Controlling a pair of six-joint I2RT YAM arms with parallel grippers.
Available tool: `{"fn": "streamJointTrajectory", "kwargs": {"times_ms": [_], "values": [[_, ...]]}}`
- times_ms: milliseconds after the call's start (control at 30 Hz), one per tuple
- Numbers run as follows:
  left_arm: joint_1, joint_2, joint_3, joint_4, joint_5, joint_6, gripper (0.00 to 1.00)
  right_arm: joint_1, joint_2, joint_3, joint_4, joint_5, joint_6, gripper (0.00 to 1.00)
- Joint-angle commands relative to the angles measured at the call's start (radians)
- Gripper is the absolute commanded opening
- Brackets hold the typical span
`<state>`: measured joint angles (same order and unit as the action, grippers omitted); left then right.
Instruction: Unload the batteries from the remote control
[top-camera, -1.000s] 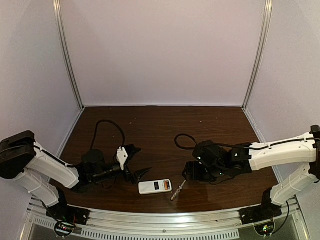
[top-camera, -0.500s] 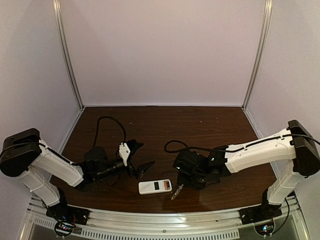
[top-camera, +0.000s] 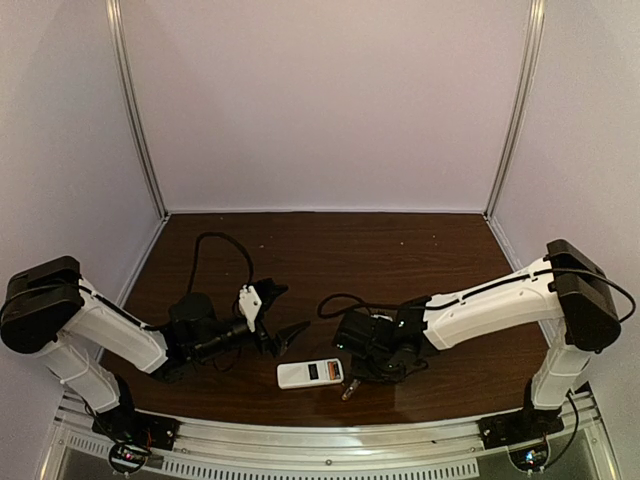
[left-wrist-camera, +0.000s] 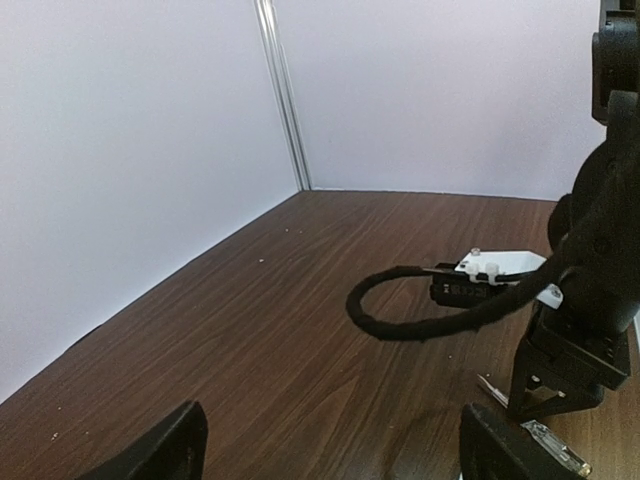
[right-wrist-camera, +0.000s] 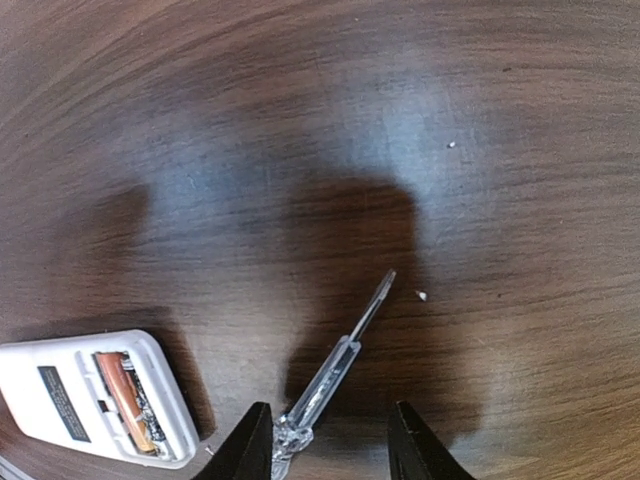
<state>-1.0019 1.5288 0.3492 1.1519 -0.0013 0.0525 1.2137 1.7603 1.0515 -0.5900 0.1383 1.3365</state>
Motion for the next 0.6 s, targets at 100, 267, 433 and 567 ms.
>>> {"fn": "streamJointTrajectory", "kwargs": {"times_ms": [100,267,433,567], "values": [[0.007,0.003,0.006,0.032,0.001,0.009,0.89,0.007,0.048,0.048,-0.042,0.032,-0.025,0.36],[0.007,0.012,0.01,0.032,0.001,0.009,0.89,0.007,0.061,0.048,-0.041,0.033,-0.041,0.27],[0.007,0.011,0.011,0.031,0.001,0.01,0.89,0.007,0.079,0.051,-0.027,0.024,-0.072,0.23],[0.007,0.008,0.009,0.031,0.001,0.01,0.88,0.004,0.083,0.063,-0.034,0.056,-0.138,0.22]]}}
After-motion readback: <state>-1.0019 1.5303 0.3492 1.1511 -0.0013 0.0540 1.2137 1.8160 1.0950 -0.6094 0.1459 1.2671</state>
